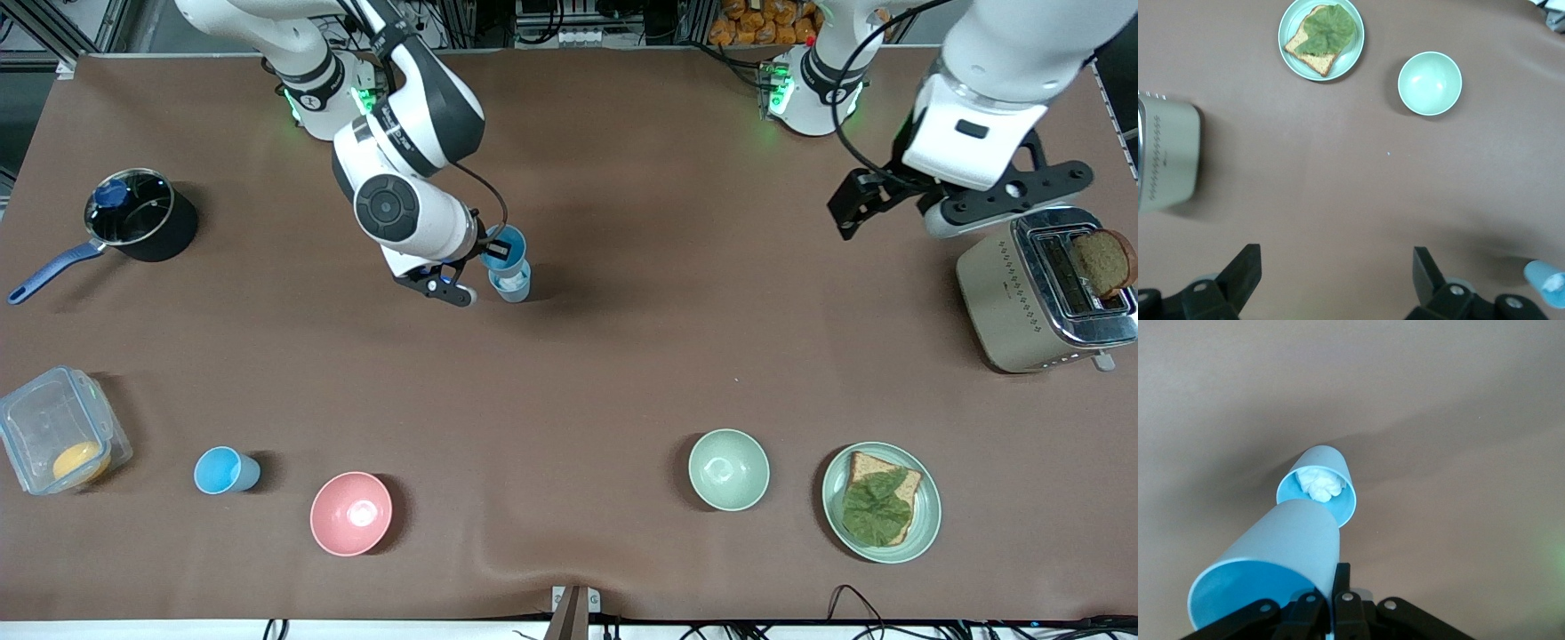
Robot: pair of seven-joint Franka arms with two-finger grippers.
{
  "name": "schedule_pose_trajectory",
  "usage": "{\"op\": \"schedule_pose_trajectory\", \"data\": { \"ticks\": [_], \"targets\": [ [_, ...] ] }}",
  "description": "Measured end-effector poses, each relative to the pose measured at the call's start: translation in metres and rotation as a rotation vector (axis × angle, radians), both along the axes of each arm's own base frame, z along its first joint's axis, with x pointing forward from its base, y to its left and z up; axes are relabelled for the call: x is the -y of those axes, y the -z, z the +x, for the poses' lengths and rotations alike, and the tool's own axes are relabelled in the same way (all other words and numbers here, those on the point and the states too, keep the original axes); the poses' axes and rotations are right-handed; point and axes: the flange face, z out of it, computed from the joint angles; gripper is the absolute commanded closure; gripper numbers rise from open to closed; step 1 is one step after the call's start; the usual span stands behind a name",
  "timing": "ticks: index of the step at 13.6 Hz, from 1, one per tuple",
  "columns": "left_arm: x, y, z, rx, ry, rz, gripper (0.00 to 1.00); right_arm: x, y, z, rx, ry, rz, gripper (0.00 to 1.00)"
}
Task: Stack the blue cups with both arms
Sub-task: 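Lower the blue cup onto the tissue cup and open the right gripper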
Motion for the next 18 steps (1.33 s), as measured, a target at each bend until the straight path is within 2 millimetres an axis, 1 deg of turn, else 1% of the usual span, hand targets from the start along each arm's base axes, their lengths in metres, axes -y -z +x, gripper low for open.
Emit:
{"op": "schedule_pose_trajectory", "data": {
  "ticks": [2,6,8,11,14,15,16,17,18],
  "targets": [
    [-0.022,-0.002,0.006,-0.010,0.059,-0.011,0.00,0.001,0.014,-0.002,-0.017,0.008,-0.015,1.00],
    [-0.064,-0.007,0.012,-0.019,0.083,-0.001,0.00,0.002,0.040,-0.008,0.002,0.029,-0.023,1.00],
    [-0.072,-0.011,0.012,-0.011,0.088,0.000,0.00,0.001,0.046,-0.012,0.005,0.029,-0.027,1.00],
    [-0.088,-0.020,0.011,0.005,0.064,0.001,0.00,-0.001,0.050,-0.014,0.017,0.031,-0.025,1.00],
    [-0.092,-0.030,0.006,0.023,0.056,0.002,0.00,-0.006,0.055,-0.017,0.022,0.025,-0.025,1.00],
    [-0.095,-0.031,0.005,0.024,0.051,0.002,0.00,-0.007,0.056,-0.017,0.022,0.025,-0.026,0.95],
    [-0.097,-0.031,0.006,0.024,0.047,0.002,0.00,-0.007,0.057,-0.017,0.023,0.025,-0.026,0.57],
    [-0.097,-0.031,0.006,0.024,0.047,0.002,0.00,-0.007,0.058,-0.017,0.023,0.026,-0.026,0.03],
    [-0.096,-0.031,0.006,0.024,0.049,0.002,0.00,-0.007,0.058,-0.017,0.023,0.026,-0.027,0.00]
  ]
}}
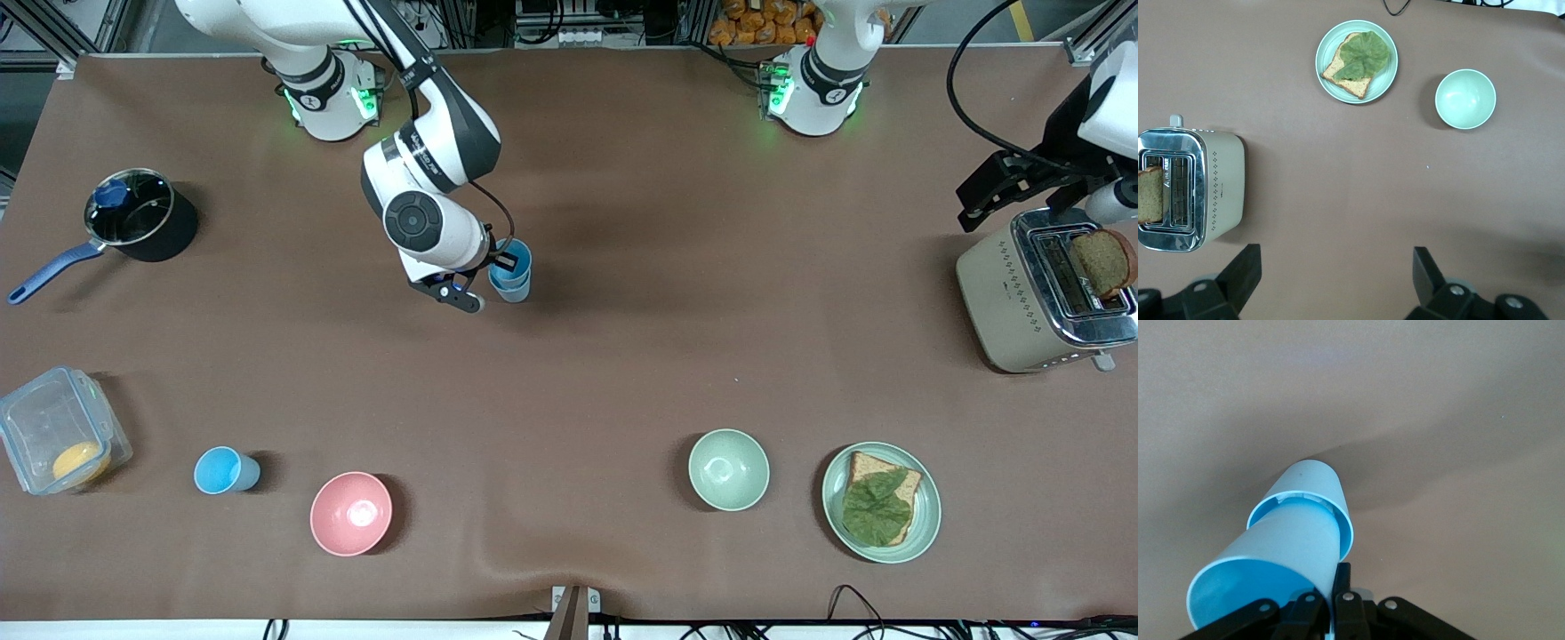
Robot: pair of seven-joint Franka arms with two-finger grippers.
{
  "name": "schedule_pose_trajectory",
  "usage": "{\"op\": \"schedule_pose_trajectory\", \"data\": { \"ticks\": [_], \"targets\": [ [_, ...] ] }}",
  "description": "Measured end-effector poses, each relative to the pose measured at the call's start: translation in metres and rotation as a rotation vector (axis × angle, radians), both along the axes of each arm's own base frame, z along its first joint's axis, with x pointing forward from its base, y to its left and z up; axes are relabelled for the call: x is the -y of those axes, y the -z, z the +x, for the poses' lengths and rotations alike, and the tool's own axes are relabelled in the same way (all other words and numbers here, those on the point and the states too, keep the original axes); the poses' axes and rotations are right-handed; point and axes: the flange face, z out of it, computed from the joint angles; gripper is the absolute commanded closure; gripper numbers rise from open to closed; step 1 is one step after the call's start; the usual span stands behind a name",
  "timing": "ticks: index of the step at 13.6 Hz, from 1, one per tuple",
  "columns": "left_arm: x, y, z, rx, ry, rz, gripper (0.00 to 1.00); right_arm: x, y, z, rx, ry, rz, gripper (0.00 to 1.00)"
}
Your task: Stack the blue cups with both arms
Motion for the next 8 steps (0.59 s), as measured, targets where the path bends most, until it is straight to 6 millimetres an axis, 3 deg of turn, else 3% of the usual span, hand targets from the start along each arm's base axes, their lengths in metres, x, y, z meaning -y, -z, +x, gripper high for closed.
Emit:
{"op": "schedule_pose_trajectory", "data": {
  "ticks": [3,5,7,8],
  "targets": [
    [0.007,0.000,-0.001,0.000,0.013,0.000,0.00,0.002,-0.002,0.002,-0.003,0.003,-0.002,0.00],
    [0.010,0.000,-0.002,0.000,0.019,-0.001,0.00,0.009,-0.015,0.012,-0.020,0.011,-0.005,0.00],
    [0.011,0.000,-0.002,-0.004,0.020,0.000,0.00,0.032,-0.046,0.036,-0.026,0.041,0.010,0.00],
    [0.010,0.002,-0.004,-0.017,0.018,0.002,0.00,0.054,-0.067,0.052,-0.012,0.047,0.032,0.00]
  ]
}}
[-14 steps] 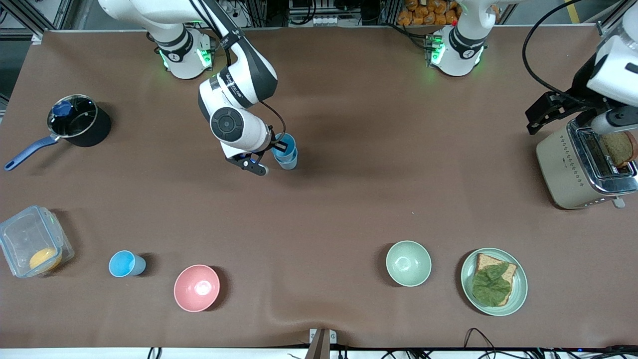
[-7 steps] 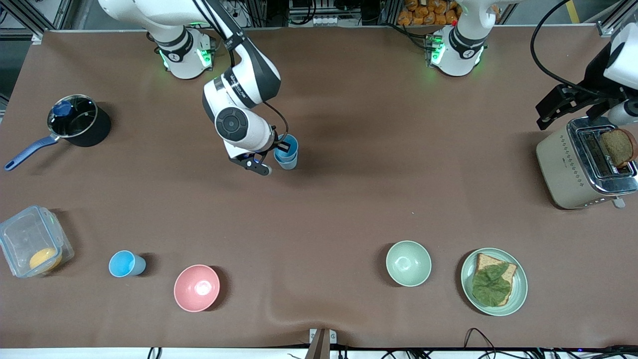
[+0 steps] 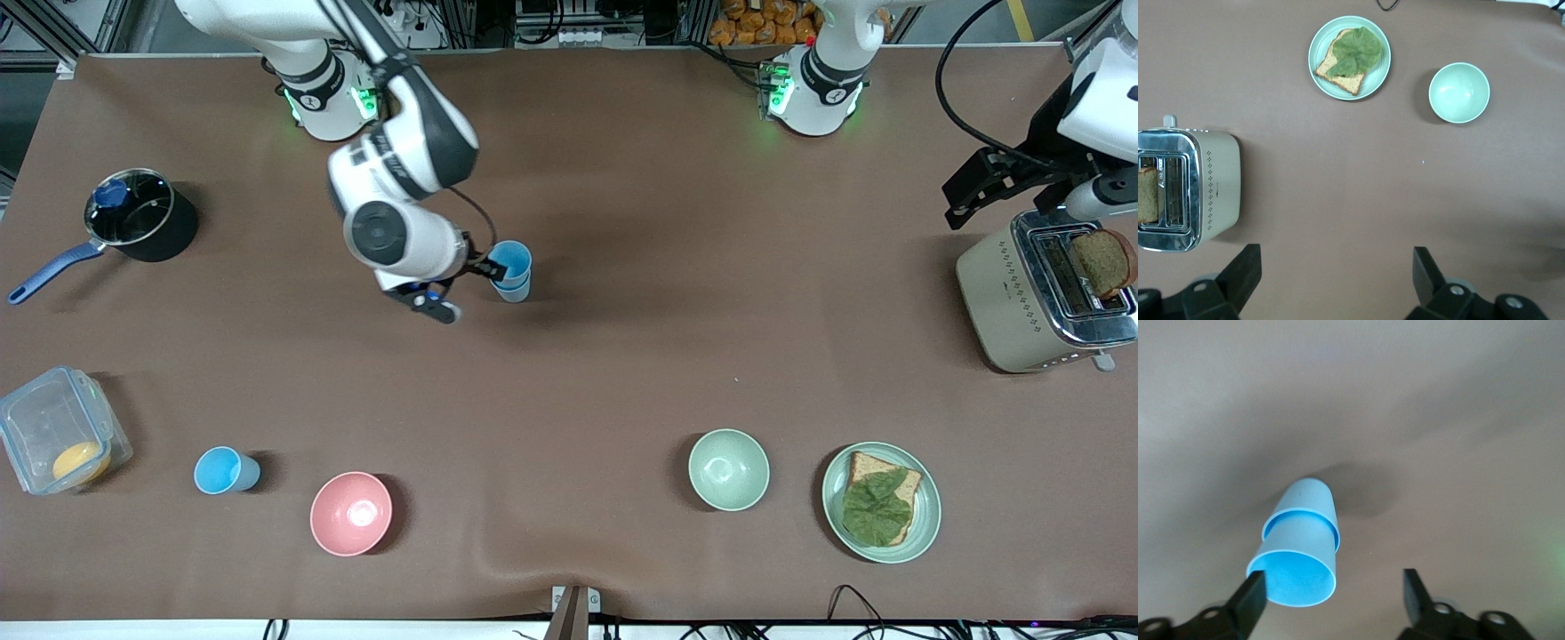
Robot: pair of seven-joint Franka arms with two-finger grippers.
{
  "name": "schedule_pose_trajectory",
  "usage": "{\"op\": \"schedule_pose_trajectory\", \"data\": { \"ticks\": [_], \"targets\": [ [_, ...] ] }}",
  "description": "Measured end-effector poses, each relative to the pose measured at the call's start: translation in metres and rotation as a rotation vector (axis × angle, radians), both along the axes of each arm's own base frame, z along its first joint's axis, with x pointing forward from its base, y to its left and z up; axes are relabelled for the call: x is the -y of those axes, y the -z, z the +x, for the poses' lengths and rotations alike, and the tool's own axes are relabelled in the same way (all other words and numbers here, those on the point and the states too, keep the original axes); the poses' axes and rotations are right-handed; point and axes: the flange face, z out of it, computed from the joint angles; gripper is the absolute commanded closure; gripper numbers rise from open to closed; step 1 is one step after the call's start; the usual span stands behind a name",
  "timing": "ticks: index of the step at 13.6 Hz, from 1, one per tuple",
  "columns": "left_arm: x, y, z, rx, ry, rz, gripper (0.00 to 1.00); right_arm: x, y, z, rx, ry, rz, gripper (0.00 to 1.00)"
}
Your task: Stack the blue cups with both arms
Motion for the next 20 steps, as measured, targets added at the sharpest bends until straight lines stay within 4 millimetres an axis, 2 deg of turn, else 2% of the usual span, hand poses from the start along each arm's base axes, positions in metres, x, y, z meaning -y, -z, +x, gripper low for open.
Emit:
{"op": "schedule_pose_trajectory", "data": {
  "ticks": [2,5,7,9,11,13,16,17,18,20],
  "targets": [
    [-0.001,0.001,-0.001,-0.014,-0.002,0.003,0.00,0.053,-0.025,0.024,0.027,-0.031,0.040,0.00],
    [-0.001,0.001,-0.001,-0.015,-0.003,0.003,0.00,0.163,-0.046,0.053,0.085,-0.165,0.003,0.00],
    [-0.001,0.002,-0.002,-0.022,-0.003,-0.013,0.00,0.226,-0.067,0.058,0.117,-0.246,0.005,0.00],
    [-0.003,0.003,-0.002,-0.036,0.006,-0.032,0.00,0.272,-0.104,0.053,0.167,-0.320,0.009,0.00],
    [-0.007,0.004,-0.002,-0.045,0.021,-0.031,0.00,0.300,-0.145,0.038,0.207,-0.391,0.004,0.00],
    [-0.010,0.004,-0.002,-0.046,0.017,-0.031,0.00,0.318,-0.183,0.019,0.226,-0.436,0.011,0.00],
    [-0.011,0.003,-0.002,-0.046,0.015,-0.031,0.00,0.328,-0.254,0.004,0.265,-0.462,-0.009,0.00],
    [-0.012,0.003,-0.002,-0.046,0.015,-0.031,0.00,0.327,-0.271,0.002,0.282,-0.466,-0.018,0.00],
    [-0.012,0.003,-0.002,-0.046,0.014,-0.031,0.00,0.325,-0.281,0.002,0.297,-0.471,-0.024,0.00],
    [-0.012,0.003,-0.002,-0.046,0.014,-0.031,0.00,0.322,-0.289,0.003,0.310,-0.479,-0.038,0.00]
  ]
}}
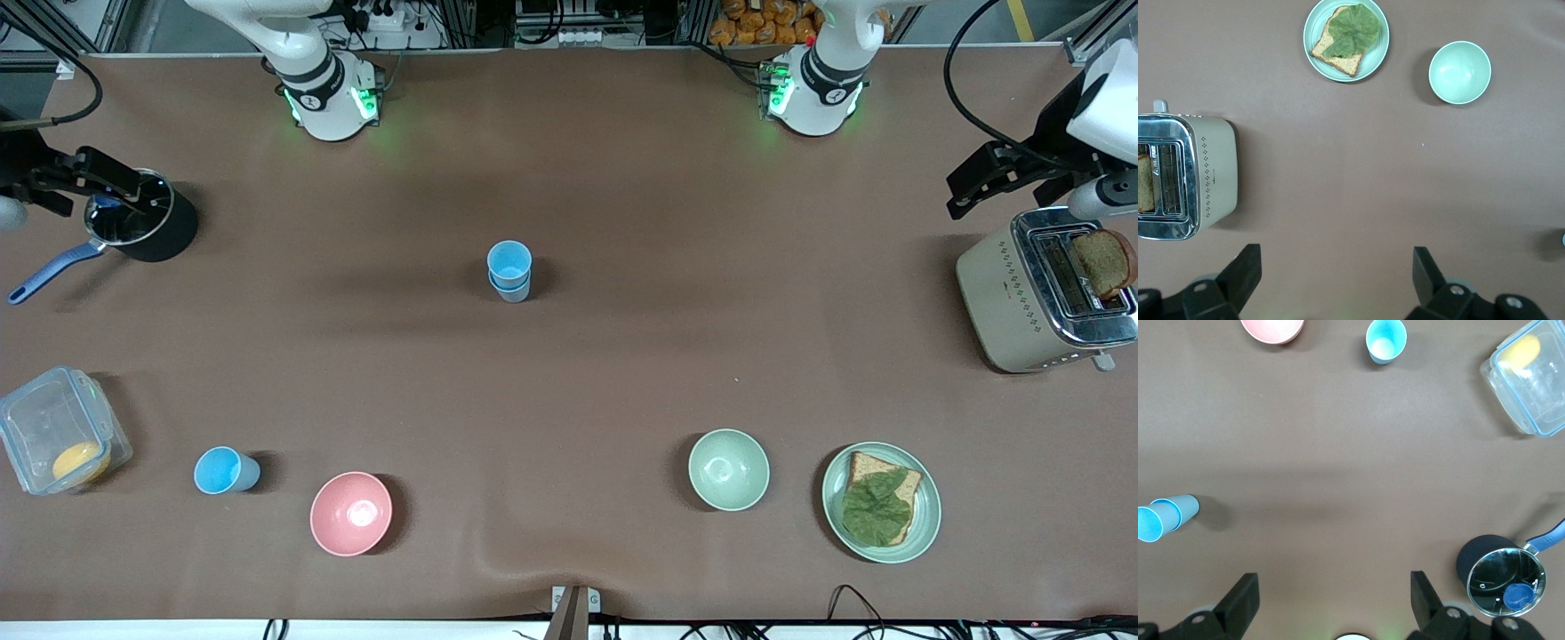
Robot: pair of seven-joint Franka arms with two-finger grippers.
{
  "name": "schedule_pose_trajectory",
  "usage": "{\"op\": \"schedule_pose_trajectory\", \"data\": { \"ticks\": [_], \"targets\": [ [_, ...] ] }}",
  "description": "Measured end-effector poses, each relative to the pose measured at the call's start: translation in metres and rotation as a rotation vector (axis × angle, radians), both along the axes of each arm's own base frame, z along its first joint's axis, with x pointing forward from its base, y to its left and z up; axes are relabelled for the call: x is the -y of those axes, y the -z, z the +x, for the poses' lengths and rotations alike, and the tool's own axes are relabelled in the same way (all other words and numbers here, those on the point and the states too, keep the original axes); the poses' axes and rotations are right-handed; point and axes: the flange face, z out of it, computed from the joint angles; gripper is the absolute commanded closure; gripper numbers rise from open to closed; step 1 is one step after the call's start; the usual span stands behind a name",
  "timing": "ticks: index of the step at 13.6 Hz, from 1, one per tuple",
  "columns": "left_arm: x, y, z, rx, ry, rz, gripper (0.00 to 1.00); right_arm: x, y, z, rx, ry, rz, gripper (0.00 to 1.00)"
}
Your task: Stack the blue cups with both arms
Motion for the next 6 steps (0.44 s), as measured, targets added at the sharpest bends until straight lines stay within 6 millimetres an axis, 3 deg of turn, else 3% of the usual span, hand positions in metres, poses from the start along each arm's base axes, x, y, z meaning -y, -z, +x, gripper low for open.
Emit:
{"op": "schedule_pose_trajectory", "data": {
  "ticks": [6],
  "targets": [
    [-0.0004,0.0009,-0.0011,-0.011,-0.001,0.002,0.00,0.0019,-0.0042,0.0018,0.012,-0.001,-0.023,0.00]
  ]
}}
